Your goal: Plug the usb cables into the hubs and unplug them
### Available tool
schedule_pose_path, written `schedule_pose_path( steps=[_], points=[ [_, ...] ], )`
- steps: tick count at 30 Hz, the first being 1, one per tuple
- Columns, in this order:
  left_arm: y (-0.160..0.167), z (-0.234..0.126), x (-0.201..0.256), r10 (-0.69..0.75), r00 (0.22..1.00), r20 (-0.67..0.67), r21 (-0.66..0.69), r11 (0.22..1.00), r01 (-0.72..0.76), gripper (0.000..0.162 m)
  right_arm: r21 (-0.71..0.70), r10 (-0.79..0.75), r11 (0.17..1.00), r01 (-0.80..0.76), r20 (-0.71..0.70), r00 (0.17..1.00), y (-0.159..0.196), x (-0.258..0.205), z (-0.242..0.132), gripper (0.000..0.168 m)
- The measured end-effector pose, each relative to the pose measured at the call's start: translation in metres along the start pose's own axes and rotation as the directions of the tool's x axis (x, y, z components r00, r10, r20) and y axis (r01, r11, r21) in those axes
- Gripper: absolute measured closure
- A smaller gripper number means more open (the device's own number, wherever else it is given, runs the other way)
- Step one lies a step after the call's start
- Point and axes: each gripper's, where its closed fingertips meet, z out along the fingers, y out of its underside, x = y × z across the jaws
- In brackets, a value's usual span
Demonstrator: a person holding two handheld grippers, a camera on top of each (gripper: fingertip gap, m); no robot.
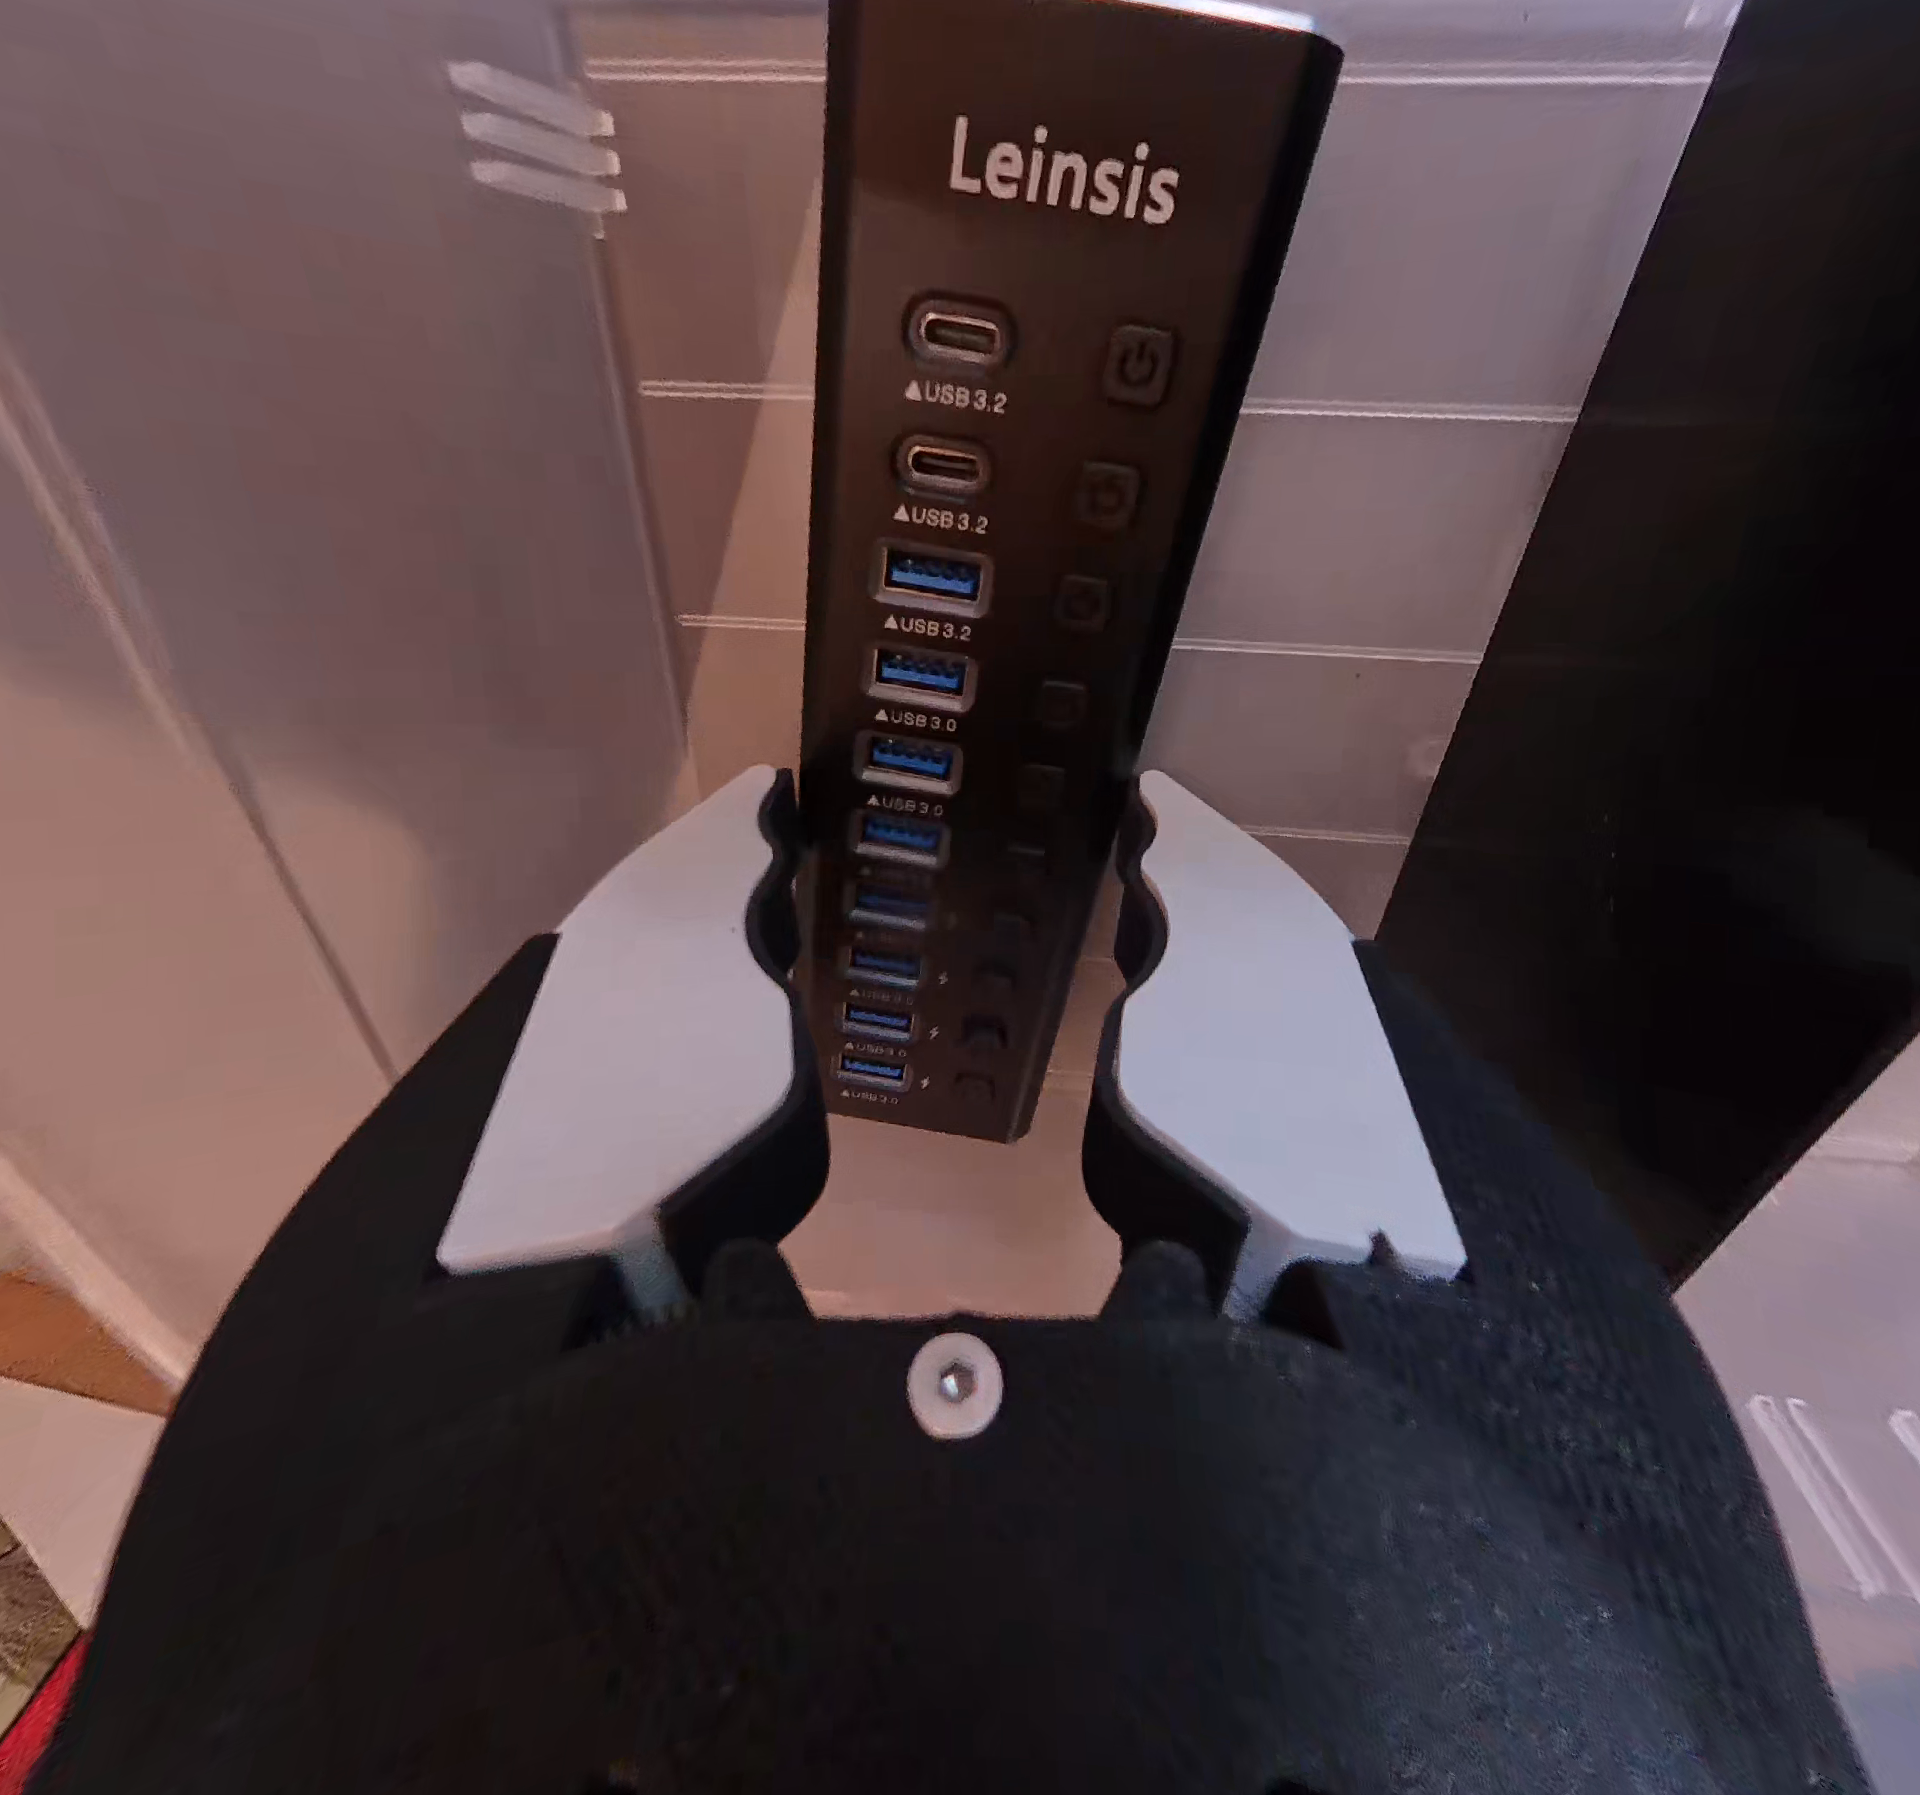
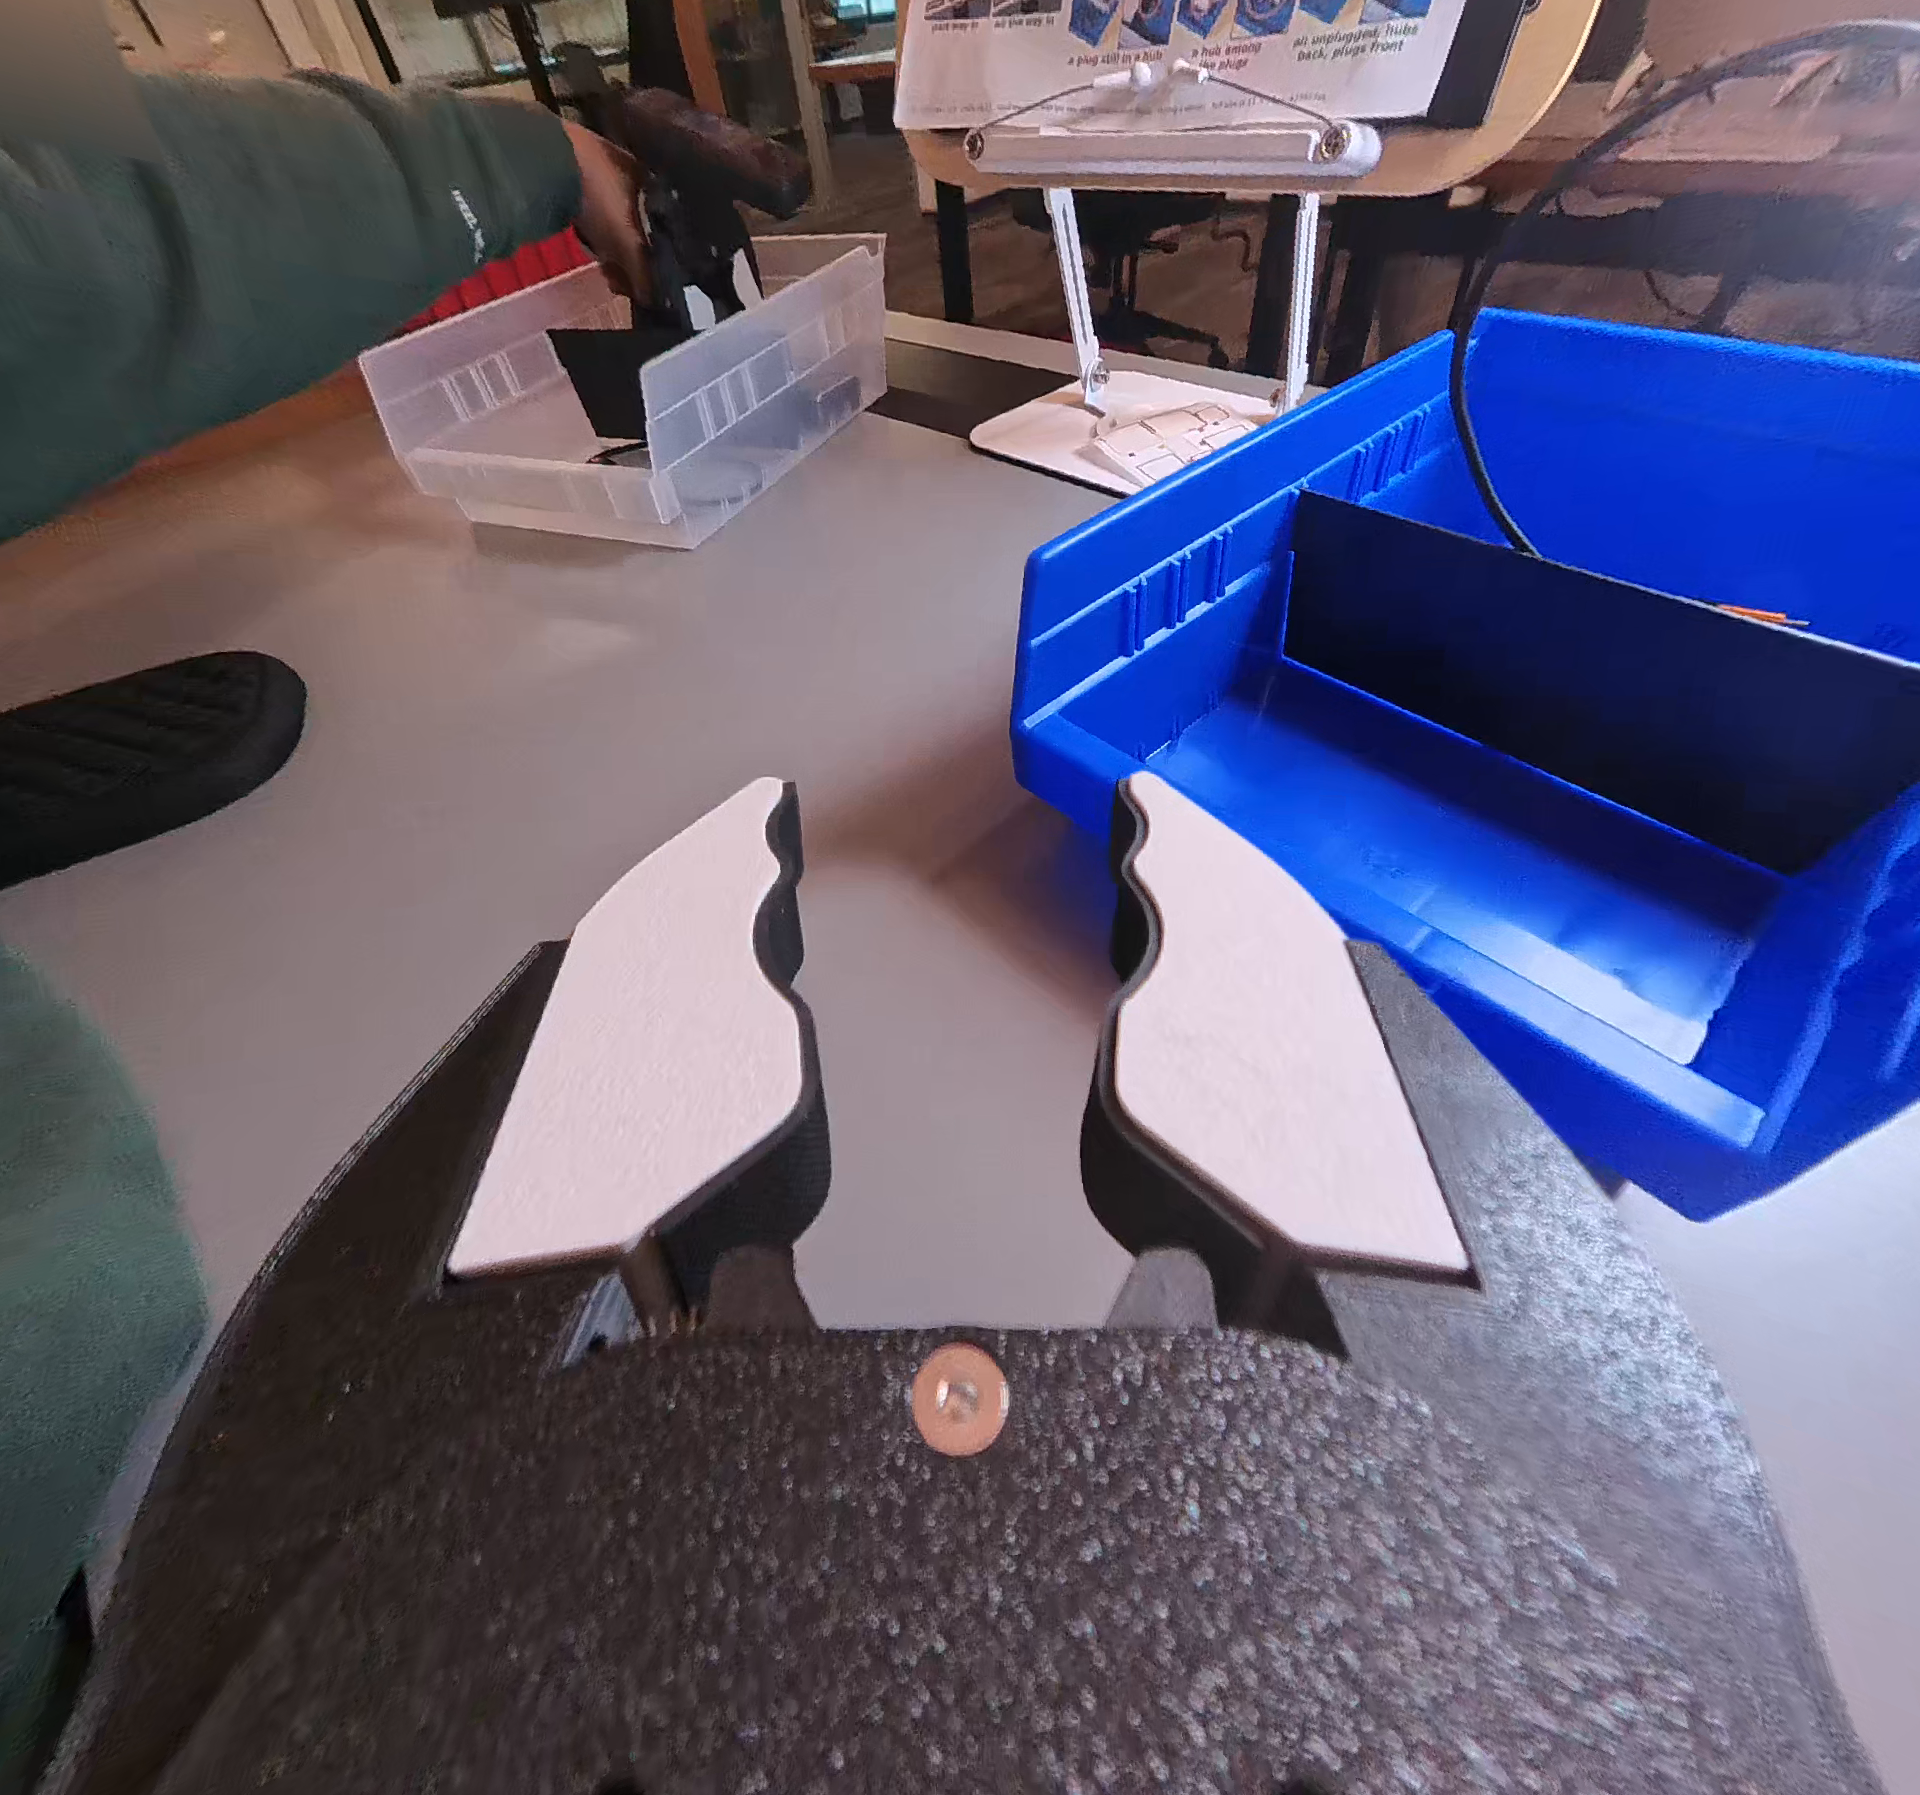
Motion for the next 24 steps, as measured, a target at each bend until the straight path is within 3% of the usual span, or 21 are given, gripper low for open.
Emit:
schedule_pose_path(
  steps=[5, 11, 15, 18, 21, 24],
  points=[
    [0.0, -0.018, 0.002, 0.023, 0.995, 0.093, 0.083, 0.996, -0.031, 0.104, -0.009, -0.012, 1.0, 0.013, 0.035, 0.999, -0.003, -0.002, 0.011, 0.113],
    [-0.001, -0.127, 0.021, -0.03, 0.963, 0.269, 0.365, 0.928, -0.073, 0.104, -0.014, -0.114, 0.993, 0.116, 0.126, 0.986, -0.019, -0.025, 0.031, 0.114],
    [-0.032, -0.207, 0.084, -0.038, 0.958, 0.285, 0.624, 0.766, -0.155, 0.104, 0.014, -0.162, 0.987, 0.163, 0.207, 0.965, -0.031, -0.051, 0.053, 0.115],
    [-0.075, -0.239, 0.163, 0.021, 0.961, 0.274, 0.779, 0.581, -0.235, 0.104, 0.065, -0.196, 0.98, 0.186, 0.258, 0.946, -0.045, -0.077, 0.072, 0.113],
    [-0.123, -0.239, 0.249, 0.066, 0.978, 0.198, 0.891, 0.404, -0.208, 0.104, 0.127, -0.214, 0.975, 0.183, 0.308, 0.927, -0.06, -0.106, 0.09, 0.108],
    [-0.167, -0.218, 0.337, 0.182, 0.98, 0.087, 0.949, 0.285, -0.137, 0.104, 0.164, -0.207, 0.974, 0.155, 0.376, 0.903, -0.066, -0.137, 0.103, 0.096]
  ],
)
